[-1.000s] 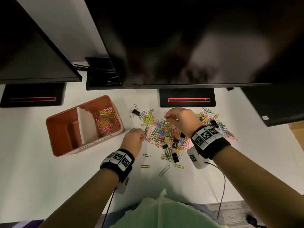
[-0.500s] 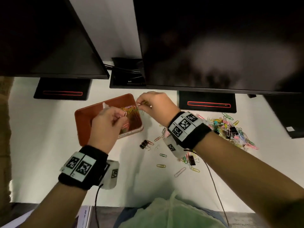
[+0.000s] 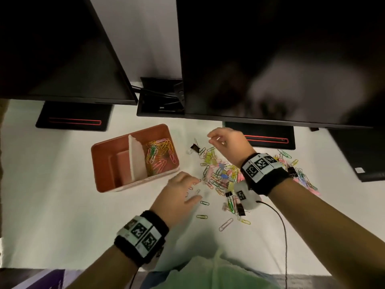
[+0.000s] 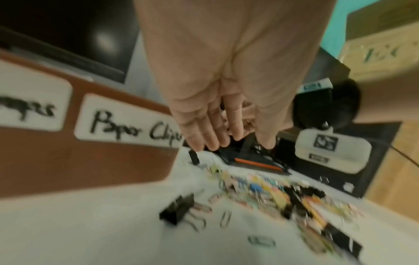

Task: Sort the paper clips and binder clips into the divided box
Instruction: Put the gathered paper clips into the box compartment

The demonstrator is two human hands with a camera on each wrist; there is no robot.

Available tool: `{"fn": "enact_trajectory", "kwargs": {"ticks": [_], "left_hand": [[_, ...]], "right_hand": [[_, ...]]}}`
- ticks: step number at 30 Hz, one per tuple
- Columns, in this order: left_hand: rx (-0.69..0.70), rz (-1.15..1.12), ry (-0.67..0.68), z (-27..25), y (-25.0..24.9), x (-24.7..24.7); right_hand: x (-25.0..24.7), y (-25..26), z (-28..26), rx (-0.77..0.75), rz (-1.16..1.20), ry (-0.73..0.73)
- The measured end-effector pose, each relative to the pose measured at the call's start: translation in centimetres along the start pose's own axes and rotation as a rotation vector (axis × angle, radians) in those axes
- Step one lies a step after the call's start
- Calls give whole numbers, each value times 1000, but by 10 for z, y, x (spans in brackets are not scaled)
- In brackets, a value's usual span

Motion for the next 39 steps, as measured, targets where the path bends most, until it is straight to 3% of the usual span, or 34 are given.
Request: {"fn": "enact_trajectory", "kwargs": {"ticks": [3, 7, 12, 17, 26, 33, 39], "left_hand": [[-22, 159, 94, 15, 5, 34], [-87, 327, 114, 28, 18, 49], [-105, 258, 49, 34, 34, 50], [-85, 197, -51, 38, 38, 44], [-138, 215, 12, 44, 43, 49], [-94, 218, 18, 40, 38, 48], [-72, -8, -35, 41, 36, 36]], "right_hand": [[12, -33, 7, 59, -110, 75], [31, -40, 21, 64, -155, 145], [59, -42, 27, 112, -271, 353], [61, -55, 19, 101, -237, 300], [48, -66, 12, 138, -152, 206], [59, -64, 22, 218, -218, 293], [52, -62, 17, 160, -227, 330]]}}
Point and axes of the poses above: each hand's wrist, its own z-axis towards the middle knuckle, its own x-axis out of the palm, y = z × x, the point moved 8 cm from there along z, towards the middle knuckle, and after that the axes turned 5 degrees about x, right-handed, at the moved point
